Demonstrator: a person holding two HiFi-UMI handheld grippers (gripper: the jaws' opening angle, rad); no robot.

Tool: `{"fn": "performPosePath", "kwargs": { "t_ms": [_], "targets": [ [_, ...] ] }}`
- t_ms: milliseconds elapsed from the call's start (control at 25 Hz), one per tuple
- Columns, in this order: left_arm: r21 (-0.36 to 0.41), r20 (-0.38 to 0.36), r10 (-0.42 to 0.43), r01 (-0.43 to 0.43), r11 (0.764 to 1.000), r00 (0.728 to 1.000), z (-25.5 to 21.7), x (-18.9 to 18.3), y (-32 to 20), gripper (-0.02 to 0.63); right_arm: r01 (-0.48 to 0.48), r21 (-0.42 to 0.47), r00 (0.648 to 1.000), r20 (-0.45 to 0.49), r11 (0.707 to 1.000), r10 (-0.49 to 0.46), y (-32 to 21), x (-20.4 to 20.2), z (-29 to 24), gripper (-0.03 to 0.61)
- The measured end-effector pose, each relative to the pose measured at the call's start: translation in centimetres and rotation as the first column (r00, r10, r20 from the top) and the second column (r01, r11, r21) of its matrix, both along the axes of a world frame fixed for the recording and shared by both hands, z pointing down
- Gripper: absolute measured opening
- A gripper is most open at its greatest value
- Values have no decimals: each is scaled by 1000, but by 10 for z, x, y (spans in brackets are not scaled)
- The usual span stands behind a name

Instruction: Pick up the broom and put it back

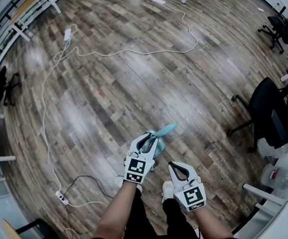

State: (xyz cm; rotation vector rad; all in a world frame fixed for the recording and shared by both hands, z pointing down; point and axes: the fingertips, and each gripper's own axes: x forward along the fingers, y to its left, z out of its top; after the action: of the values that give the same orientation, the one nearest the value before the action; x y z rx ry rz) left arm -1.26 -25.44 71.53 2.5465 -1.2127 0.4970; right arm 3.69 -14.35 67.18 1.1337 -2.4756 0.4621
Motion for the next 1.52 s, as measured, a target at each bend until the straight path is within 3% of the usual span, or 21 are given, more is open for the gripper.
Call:
{"fn": "performPosePath", "kwargs": {
  "t_ms": [520, 1080, 1520],
  "targets": [
    [13, 35, -22, 22, 1000, 999, -3, -14, 14, 106, -4, 21, 1000, 2, 1000, 4, 3, 1, -11, 3],
    [20, 47, -73, 72, 997, 996, -12, -68, 56, 101, 12, 88, 1000, -8, 996, -11, 14, -1, -46, 3],
    [70, 20, -123, 122, 990, 992, -93, -95, 93, 101, 57, 154, 998, -8, 986, -56, 32, -15, -82, 3]
  ]
}}
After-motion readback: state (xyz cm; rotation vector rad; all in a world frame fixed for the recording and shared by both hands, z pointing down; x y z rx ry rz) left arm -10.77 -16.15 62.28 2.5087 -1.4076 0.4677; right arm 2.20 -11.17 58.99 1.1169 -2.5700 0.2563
